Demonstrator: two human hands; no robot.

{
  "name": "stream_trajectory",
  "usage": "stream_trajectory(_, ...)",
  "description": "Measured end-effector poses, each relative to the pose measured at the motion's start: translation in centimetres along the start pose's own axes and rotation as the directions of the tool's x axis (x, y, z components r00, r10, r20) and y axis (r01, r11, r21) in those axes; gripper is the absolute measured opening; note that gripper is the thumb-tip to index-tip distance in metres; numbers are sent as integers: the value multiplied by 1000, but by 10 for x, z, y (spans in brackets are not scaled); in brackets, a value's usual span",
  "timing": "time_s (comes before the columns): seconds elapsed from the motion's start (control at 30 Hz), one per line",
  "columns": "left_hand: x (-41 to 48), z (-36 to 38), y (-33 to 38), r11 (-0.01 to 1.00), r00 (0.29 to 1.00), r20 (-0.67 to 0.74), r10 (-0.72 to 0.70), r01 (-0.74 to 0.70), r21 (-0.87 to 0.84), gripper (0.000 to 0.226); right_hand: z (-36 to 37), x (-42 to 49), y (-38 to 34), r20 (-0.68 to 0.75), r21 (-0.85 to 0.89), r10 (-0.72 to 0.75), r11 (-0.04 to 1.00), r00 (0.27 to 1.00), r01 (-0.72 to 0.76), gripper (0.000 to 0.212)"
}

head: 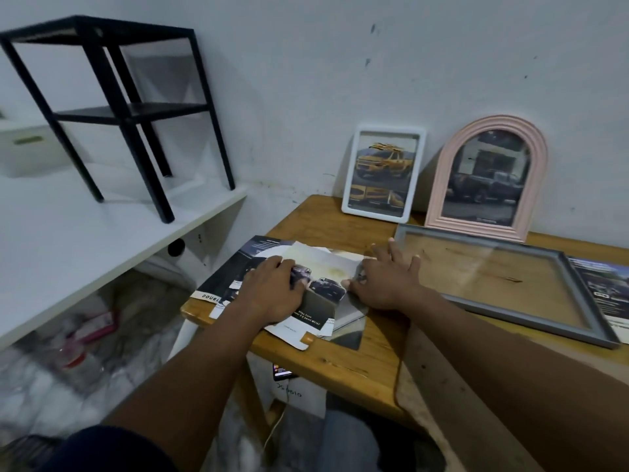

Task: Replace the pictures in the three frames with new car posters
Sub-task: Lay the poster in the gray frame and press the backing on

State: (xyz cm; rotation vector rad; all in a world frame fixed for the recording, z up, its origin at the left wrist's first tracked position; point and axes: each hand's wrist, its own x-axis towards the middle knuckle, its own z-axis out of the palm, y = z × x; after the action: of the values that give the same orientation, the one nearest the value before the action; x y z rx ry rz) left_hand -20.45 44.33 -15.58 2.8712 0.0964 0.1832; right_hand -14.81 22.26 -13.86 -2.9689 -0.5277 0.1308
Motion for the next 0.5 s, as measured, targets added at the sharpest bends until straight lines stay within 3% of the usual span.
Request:
stream_trajectory(0.13,4,1,-4,1000,999,-39,-13,14,12,59,3,5,-8,3,44,-23,999,1000,23,68)
stream_trajectory(0.33,4,11,-6,999,1000,15,-15,14,50,62,0,10,-11,19,-78,17,997,1000,-15,81)
stream_trajectory(0.5,7,10,-2,998,998,54,-38,36,52,79,4,10,-15,-85,34,-40,998,996,43,61)
